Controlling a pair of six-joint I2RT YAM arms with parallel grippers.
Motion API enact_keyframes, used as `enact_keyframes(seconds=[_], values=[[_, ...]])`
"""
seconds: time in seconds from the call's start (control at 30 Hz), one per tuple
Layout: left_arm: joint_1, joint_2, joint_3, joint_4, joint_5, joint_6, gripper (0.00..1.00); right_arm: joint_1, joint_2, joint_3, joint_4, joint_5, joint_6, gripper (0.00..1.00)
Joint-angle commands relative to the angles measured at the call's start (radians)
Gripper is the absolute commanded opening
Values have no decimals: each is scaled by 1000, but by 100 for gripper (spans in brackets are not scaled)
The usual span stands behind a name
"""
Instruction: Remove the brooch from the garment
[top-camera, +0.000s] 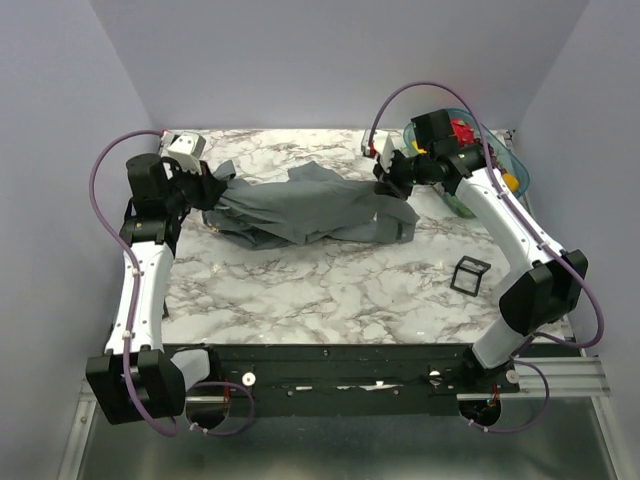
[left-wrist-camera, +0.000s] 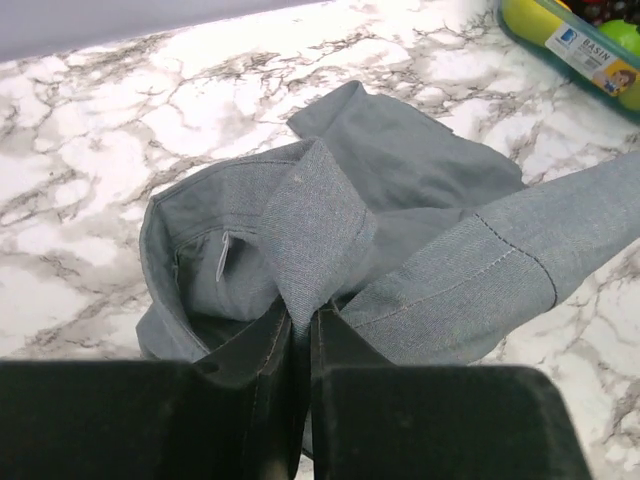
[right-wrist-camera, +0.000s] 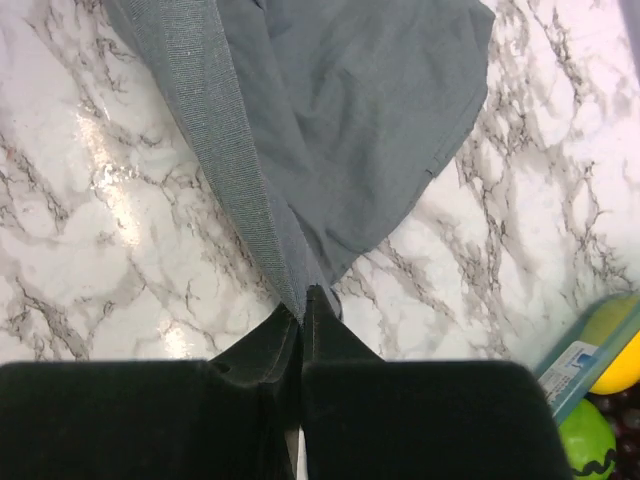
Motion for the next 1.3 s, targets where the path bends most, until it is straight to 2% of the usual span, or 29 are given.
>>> enact_keyframes(seconds=[0.0,0.07,0.1,0.2,0.33,0.4,0.5,0.77,0.93,1.0,1.1,1.13,1.2,1.23,1.27], values=[[2,-55,-83,96,-55,-206,22,0,3,30,3,75,22,8],[2,-65,-109,99,-71,-246,33,0,18,25,4,90,-4,6],[4,-71,-115,75,-79,-243,48,-2,24,9,-14,89,-70,7],[7,-92,-150,5,-107,-165,67,1,33,-49,-51,99,-206,8],[10,-146,-189,-22,-30,-71,75,3,18,-201,1,162,-306,9],[8,-134,-204,-17,26,-44,77,1,17,-260,41,176,-319,9],[2,-45,-190,-35,60,-13,77,6,44,-245,32,164,-299,10],[-39,136,-114,-175,45,139,70,26,107,-188,41,147,-205,12],[-87,193,-94,-158,47,167,69,29,121,-197,44,150,-211,13],[-111,186,-86,-137,54,194,72,29,126,-200,52,155,-213,13],[-151,202,-13,-193,92,401,78,29,129,-203,52,161,-210,13],[-156,216,18,-283,103,562,79,29,127,-203,50,155,-210,13],[-167,277,116,-391,140,721,81,29,132,-206,41,145,-210,14],[-171,303,148,-514,145,816,81,29,135,-205,38,136,-213,14],[-177,332,212,-569,143,948,81,29,136,-203,36,135,-215,14]])
